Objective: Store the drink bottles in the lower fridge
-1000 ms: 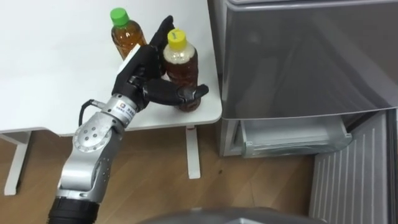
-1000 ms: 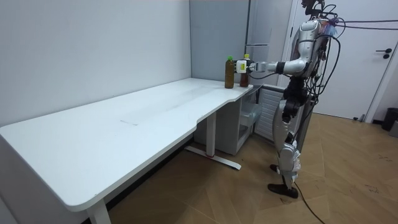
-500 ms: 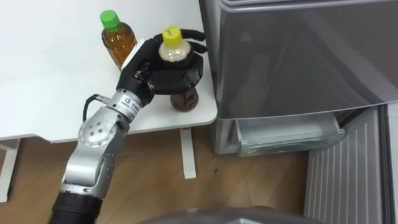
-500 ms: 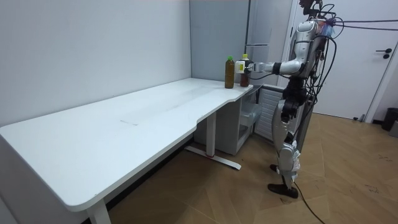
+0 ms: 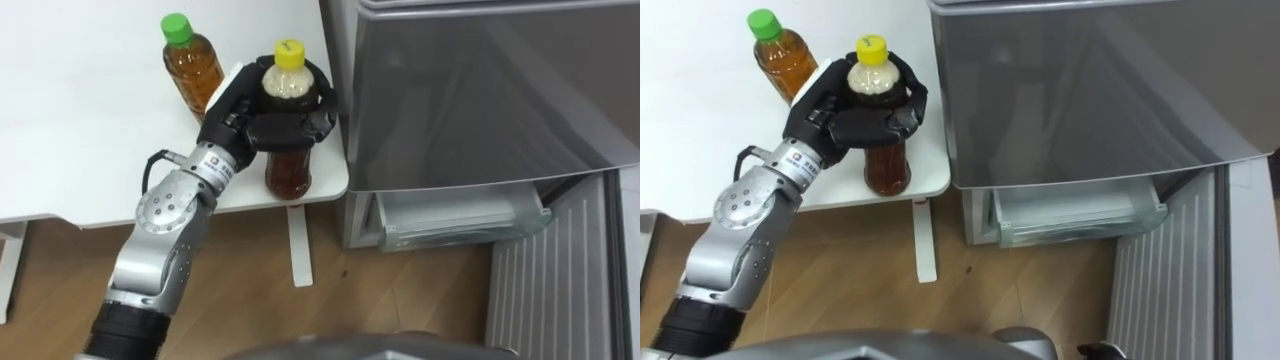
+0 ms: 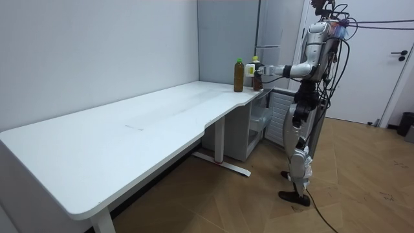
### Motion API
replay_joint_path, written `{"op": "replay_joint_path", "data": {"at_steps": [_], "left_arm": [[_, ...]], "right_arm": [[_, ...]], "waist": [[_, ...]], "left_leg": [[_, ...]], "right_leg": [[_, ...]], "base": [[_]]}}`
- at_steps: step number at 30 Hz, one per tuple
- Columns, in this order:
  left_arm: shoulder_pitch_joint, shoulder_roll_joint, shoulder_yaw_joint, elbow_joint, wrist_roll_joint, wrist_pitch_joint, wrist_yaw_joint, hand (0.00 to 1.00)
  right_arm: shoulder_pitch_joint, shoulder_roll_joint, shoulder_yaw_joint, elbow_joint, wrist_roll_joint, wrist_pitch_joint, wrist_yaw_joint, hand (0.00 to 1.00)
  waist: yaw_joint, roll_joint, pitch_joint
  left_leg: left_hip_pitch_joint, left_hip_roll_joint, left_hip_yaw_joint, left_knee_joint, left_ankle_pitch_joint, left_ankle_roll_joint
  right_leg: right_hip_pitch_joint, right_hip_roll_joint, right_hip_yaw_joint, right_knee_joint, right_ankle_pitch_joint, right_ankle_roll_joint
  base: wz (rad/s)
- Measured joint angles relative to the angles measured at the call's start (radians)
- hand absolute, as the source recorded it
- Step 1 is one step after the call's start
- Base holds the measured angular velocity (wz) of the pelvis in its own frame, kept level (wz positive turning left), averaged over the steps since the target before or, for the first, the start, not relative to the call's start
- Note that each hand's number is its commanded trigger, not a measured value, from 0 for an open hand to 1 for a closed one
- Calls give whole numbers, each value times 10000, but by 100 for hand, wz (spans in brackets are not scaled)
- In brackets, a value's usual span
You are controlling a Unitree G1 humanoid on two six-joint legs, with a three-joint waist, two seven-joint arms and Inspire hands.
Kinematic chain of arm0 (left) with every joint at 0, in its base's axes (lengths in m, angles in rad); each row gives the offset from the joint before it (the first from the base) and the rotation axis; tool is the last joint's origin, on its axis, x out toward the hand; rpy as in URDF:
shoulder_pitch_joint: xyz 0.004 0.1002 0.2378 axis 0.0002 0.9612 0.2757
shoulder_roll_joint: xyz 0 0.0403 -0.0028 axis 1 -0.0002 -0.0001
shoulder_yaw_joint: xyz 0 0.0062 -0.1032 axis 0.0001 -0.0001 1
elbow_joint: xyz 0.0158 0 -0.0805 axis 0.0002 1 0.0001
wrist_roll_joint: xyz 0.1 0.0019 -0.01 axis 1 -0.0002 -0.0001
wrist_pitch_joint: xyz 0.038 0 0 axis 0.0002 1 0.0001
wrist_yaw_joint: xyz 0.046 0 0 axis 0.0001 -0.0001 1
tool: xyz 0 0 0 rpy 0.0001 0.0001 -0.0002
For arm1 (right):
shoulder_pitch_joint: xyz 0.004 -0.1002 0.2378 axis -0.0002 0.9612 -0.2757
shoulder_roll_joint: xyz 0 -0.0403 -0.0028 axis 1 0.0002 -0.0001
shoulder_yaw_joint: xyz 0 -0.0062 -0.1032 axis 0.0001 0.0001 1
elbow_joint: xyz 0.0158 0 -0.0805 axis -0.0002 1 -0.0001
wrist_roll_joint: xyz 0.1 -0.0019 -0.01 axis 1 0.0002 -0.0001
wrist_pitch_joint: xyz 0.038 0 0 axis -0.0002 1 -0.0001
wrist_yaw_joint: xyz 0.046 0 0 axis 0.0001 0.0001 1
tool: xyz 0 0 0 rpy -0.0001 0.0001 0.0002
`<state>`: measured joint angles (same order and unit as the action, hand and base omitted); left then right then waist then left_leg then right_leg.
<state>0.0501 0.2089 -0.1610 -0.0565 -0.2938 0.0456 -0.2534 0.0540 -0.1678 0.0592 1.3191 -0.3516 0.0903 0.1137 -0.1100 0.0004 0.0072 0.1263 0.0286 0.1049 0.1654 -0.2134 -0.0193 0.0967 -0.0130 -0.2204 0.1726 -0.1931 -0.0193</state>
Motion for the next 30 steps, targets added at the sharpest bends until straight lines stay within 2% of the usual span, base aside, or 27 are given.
{"op": "replay_joint_path", "data": {"at_steps": [16, 21, 27, 30], "left_arm": [[132, 25, -5, -20, -216, -2, -379, 100], [359, -36, -11, -33, -312, -34, -664, 100], [618, -43, -15, -195, -315, -34, -822, 100], [763, -25, -8, -197, -555, -34, -853, 100]], "right_arm": [[27, 23, 300, 238, 235, -9, -11, 0], [-59, -8, 296, 309, 784, -22, -103, 0], [-12, -79, 338, 418, 1887, -8, -379, 0], [0, -148, 355, 412, 1977, -13, -392, 0]], "waist": [[121, 53, -16], [399, 77, -27], [593, 113, -7], [645, 147, -15]], "left_leg": [[41, 5, -18, -5, 0, 0], [67, 1, -18, -4, 0, 0], [4, 5, -22, 5, 1, 1], [19, 6, -22, 6, 1, 2]], "right_leg": [[87, -4, -61, -24, 0, 0], [122, -11, -97, -19, 0, 0], [156, -40, -329, -25, -2, 2], [186, -39, -364, -17, -2, 2]], "base": [[1], [1], [12], [3]]}}
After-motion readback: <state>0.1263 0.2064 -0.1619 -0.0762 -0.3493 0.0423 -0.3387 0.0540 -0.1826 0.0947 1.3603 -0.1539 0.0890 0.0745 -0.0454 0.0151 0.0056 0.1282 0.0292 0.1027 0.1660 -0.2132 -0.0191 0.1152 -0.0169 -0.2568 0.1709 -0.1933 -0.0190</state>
